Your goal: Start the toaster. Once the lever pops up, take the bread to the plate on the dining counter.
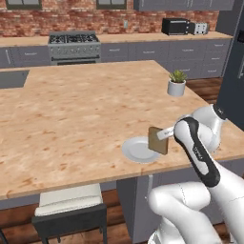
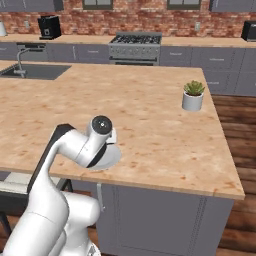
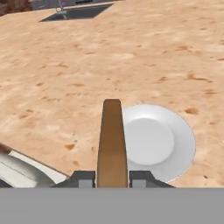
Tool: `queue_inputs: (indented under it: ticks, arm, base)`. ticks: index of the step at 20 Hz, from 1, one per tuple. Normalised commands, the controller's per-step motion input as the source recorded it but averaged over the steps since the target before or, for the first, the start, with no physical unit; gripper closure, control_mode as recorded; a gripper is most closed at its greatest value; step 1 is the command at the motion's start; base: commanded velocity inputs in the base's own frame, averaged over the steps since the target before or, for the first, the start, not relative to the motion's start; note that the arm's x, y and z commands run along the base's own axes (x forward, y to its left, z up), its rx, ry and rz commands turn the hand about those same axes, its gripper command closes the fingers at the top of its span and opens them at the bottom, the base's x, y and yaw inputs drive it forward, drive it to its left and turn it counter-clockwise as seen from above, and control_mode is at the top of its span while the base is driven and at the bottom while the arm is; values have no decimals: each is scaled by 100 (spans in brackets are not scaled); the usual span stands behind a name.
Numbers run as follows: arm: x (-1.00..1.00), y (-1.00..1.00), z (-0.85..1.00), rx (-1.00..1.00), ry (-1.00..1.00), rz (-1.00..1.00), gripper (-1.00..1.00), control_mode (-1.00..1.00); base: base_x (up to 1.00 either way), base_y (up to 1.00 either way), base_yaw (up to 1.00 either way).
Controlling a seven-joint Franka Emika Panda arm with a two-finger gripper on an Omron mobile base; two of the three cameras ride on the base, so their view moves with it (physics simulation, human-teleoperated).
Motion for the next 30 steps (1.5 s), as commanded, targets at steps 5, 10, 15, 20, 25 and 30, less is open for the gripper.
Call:
queue_inputs:
  ticks: [5, 10, 15, 20, 25, 30]
  arm:
    - [45, 0, -22, 0, 0, 0, 100, -100]
    - [20, 1, -28, 0, 0, 0, 100, -100]
    - [15, 7, -29, 0, 0, 0, 100, -100]
    - [12, 10, -23, 0, 0, 0, 100, -100]
    - [15, 5, -21, 0, 0, 0, 100, -100]
    - [19, 1, -15, 0, 0, 0, 100, -100]
  base:
    - [0, 0, 0]
    - [0, 0, 0]
    - [0, 0, 0]
    - [0, 0, 0]
    - [0, 0, 0]
    - [0, 0, 0]
